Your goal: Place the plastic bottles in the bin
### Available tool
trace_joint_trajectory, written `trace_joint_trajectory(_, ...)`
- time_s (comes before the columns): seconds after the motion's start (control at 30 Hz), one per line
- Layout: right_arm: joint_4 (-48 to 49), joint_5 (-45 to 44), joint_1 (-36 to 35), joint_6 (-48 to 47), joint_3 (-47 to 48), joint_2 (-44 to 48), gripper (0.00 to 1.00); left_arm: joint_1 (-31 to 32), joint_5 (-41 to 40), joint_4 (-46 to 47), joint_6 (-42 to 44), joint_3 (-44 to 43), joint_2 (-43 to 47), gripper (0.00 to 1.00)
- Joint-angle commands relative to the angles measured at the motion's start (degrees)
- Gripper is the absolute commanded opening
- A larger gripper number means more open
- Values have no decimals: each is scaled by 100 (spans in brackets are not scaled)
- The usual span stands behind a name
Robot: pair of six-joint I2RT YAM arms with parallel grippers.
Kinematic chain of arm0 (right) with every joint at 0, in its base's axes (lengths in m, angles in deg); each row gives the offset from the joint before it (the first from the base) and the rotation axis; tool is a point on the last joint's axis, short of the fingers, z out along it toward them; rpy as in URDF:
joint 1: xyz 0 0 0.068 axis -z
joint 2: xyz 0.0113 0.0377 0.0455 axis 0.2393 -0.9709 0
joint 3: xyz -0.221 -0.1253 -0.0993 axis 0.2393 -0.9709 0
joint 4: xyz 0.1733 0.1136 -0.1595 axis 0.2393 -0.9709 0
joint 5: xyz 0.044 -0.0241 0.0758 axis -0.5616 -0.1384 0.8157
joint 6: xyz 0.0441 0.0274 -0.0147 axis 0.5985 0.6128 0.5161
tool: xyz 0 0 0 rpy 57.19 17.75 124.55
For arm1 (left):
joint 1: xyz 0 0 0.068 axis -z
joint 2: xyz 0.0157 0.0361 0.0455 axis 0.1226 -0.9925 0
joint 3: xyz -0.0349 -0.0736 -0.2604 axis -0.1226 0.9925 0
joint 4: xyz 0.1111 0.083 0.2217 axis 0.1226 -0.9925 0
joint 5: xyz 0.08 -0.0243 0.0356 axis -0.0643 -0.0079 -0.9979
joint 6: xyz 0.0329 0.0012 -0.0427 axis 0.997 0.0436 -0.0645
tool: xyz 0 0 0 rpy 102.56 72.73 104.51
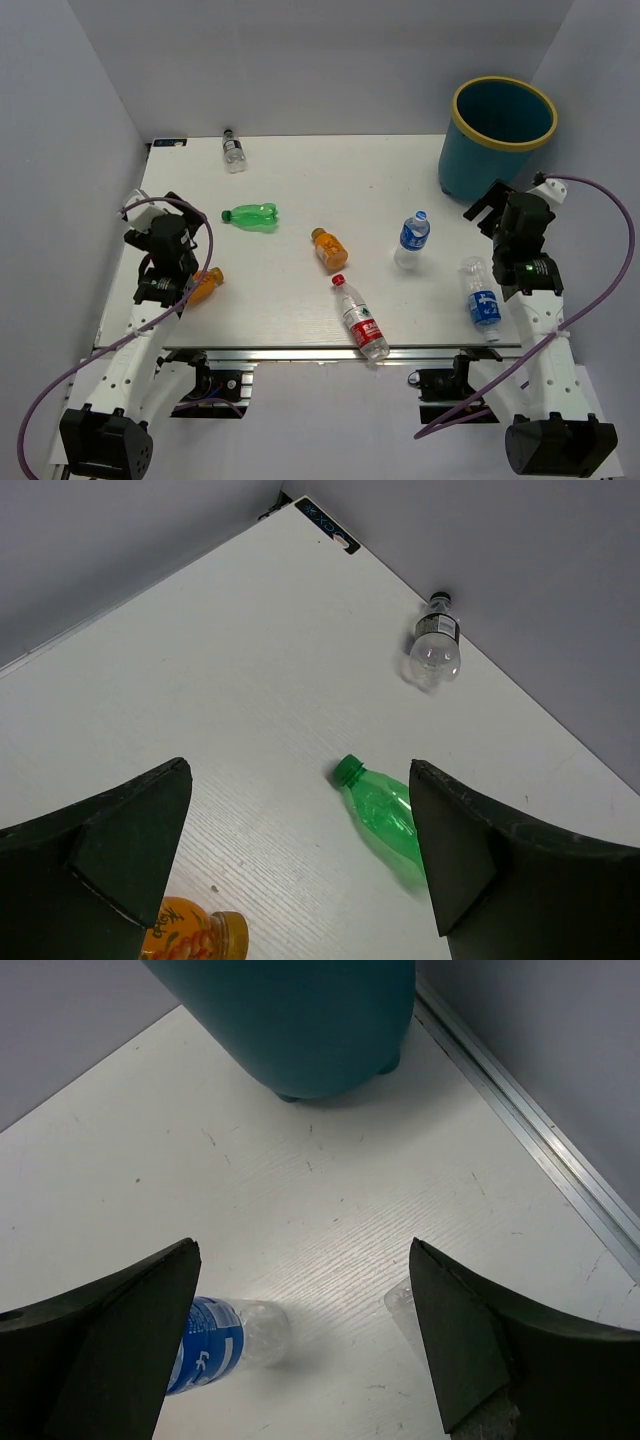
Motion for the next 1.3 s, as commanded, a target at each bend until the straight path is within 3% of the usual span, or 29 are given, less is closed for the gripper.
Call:
trace_joint_trajectory(0.0, -172, -19, 5, -56, 362, -64, 89, -28, 107, -90, -33, -173, 35, 98)
trace_joint_trajectory(0.1, -383, -1, 5, -117, 459, -152, 89, -19, 81, -116, -68, -173, 9, 98)
trace_joint_trajectory(0.13, -523, -393, 5, 109, 503, -300, 89, -28, 37, -143, -129, -182, -9, 98)
trace_joint_trajectory(0.27, -2206, -852, 5, 445, 827, -942, 89, -19, 71, -143, -174, -191, -140, 98)
trace_joint_trajectory(0.37, -2956, -1126, 5, 472, 864, -1338, 89, -28, 107, -90, -209, -182, -298, 98)
trace_joint_trajectory(0.67, -2774, -238, 5, -390, 503, -2146, 89, -28, -87, 32, -139, -191, -642, 98)
trace_joint_trajectory(0.83, -2450, 298, -56, -1557, 495, -2586, 89, -28, -34, 121, -42, -208, -791, 98)
trace_joint_trajectory(0.93, -2589, -96, -126, -1647, 494, -2937, 89, -80, 10, 104, -33, -226, -888, 98)
trace_joint_trajectory(1.0, -2555, -1014, -197, -1603, 372, -3218, 89, -89, -16, 42, -33, -269, -923, 98)
trace_joint_trajectory(1.1, -2607, -1519, -294, -1506, 424, -3587, 89, -98, -166, 6, -69, -243, -888, 98)
trace_joint_trajectory(1.27, -2292, -1408, -294, -1664, 345, -3887, 89, -98, -209, 7, -51, -226, -853, 98)
